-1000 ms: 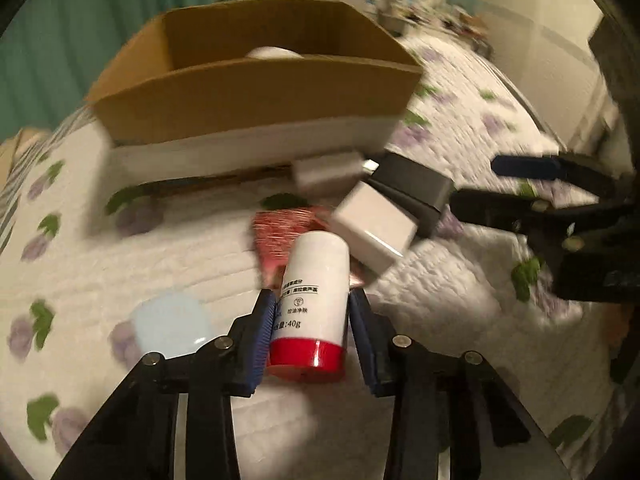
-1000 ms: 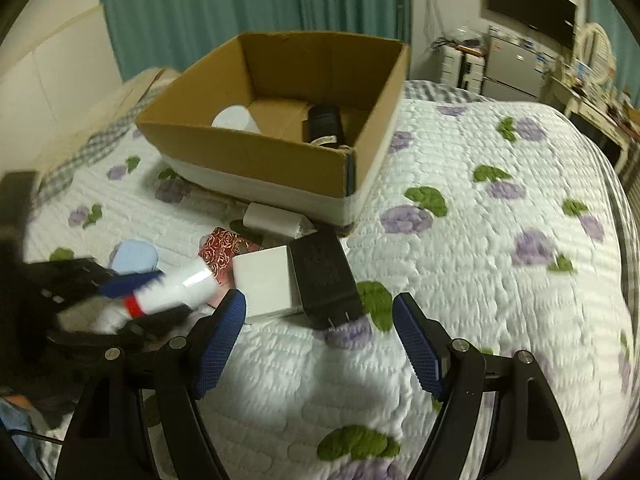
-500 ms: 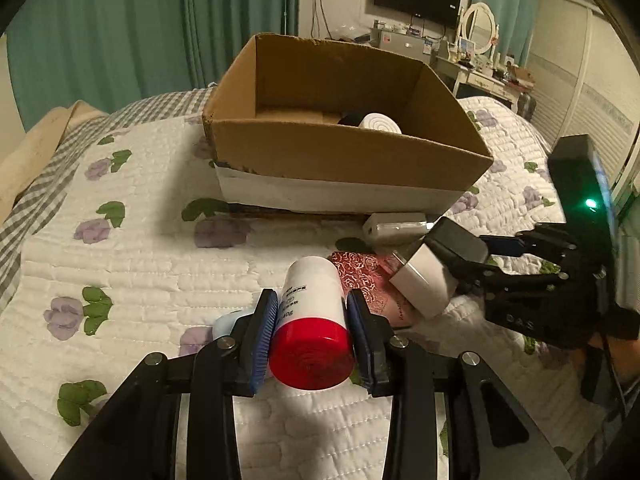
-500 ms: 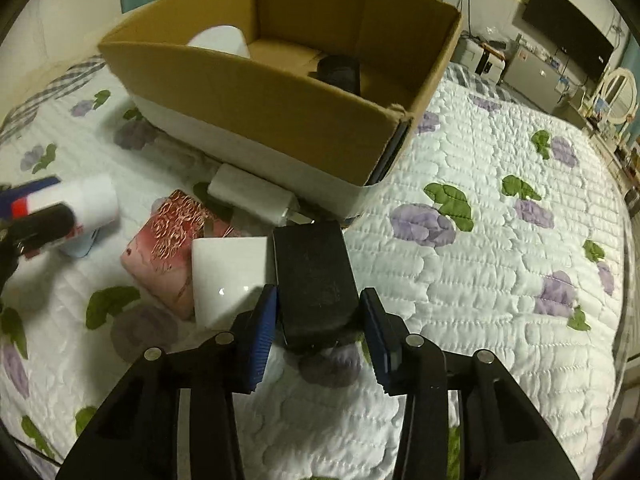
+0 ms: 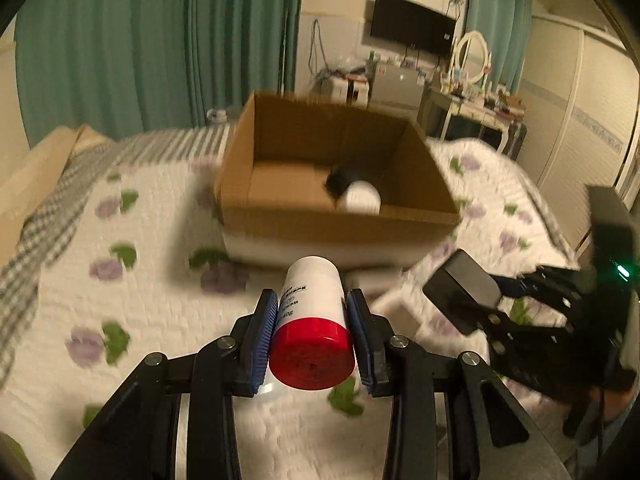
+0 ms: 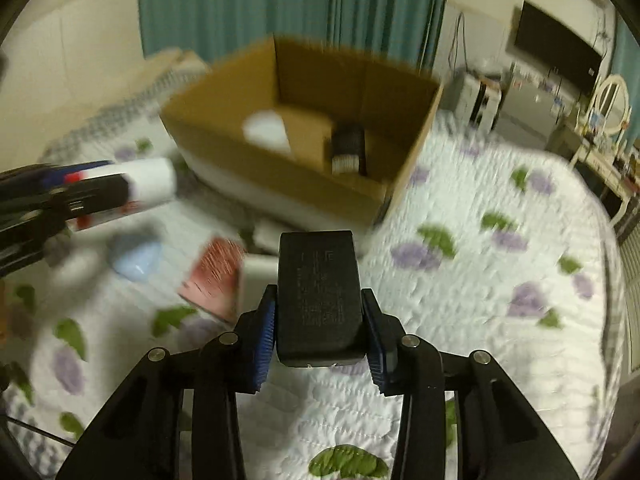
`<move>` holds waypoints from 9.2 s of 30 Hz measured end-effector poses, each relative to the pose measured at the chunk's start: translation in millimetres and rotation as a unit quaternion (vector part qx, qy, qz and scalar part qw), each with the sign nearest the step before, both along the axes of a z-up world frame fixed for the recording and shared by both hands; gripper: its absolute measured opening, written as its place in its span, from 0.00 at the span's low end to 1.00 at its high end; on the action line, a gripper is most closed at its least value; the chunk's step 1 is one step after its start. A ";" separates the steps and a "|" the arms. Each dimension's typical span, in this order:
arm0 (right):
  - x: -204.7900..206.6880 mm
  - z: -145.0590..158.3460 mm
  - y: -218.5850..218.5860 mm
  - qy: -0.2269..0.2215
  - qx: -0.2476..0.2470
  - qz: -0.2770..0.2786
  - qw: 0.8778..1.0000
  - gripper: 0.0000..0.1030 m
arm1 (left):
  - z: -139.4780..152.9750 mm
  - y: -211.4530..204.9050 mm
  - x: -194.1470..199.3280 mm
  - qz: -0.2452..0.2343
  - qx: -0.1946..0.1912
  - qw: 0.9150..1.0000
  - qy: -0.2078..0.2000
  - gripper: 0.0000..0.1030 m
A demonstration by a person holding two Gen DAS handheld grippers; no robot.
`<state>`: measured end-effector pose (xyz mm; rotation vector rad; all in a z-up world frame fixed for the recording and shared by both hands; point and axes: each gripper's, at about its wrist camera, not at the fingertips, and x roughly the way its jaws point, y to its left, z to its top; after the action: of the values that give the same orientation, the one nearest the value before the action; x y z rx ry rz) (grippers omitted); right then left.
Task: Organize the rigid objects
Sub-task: 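Lift the tube with the left tool while the right tool grasps the black charger, then open both tools over the box, dropping the tube and black charger inside, then grasp the light blue earbud case with the left tool while the right tool grasps the small white plug, then open both tools over the box, dropping the earbud case and plug inside, then grasp the white charger block on the bed with the right tool, then grasp the red rose-patterned case with the left tool and lift it, then release the rose case into the box with the left tool while the right tool releases the charger block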
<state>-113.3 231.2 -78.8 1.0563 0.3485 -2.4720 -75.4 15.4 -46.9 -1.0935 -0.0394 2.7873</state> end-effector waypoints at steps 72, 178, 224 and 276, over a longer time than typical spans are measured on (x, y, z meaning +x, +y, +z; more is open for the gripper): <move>-13.1 -38.5 -32.2 -0.017 -0.031 -0.029 0.999 0.89 | -96.5 -19.8 -19.5 0.051 -0.080 0.992 -0.083 0.51; -46.6 -70.8 -39.9 -0.068 -0.035 -0.034 0.997 0.60 | -82.6 -29.4 -42.2 0.093 -0.077 0.990 -0.072 0.65; -16.0 -19.0 9.6 -0.015 -0.050 -0.075 0.996 0.60 | -91.1 18.4 -46.0 0.040 -0.019 0.994 -0.101 0.67; -139.4 76.7 -11.7 0.096 -0.063 -0.042 0.993 0.60 | -0.2 7.6 -175.3 0.018 -0.039 0.999 0.015 0.70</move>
<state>-252.7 219.5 -2.1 0.8003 0.2044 -2.6392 -250.6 23.0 -47.1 -1.0791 0.0554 2.8586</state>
